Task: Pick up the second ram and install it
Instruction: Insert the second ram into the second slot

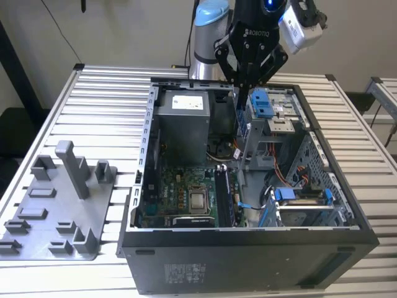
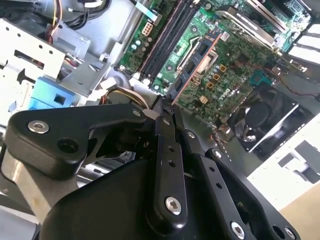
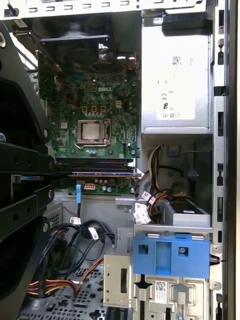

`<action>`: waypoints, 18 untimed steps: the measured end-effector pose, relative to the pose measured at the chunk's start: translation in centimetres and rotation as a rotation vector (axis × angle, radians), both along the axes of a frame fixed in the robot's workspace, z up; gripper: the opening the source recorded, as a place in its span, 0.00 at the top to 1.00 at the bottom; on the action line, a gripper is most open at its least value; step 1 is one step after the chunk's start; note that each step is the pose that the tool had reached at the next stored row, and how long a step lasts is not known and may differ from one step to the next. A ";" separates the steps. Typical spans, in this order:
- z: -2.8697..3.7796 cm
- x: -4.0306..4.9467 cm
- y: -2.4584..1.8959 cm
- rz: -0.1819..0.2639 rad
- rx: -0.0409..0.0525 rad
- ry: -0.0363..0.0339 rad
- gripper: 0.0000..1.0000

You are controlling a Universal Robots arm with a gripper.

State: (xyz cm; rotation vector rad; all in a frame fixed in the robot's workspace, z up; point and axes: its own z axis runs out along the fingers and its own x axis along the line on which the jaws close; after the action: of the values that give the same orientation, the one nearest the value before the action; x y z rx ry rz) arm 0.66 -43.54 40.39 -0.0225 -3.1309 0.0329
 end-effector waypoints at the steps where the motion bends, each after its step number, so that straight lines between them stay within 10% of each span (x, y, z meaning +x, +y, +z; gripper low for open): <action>1: -0.18 0.00 0.00 0.000 0.0001 0.0001 0.86; 18: -2.99 0.00 -0.14 0.000 -0.0011 0.0011 0.86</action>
State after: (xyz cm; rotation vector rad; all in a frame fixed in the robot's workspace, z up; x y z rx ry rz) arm 0.66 -43.67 37.40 -0.0224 -3.1298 0.0345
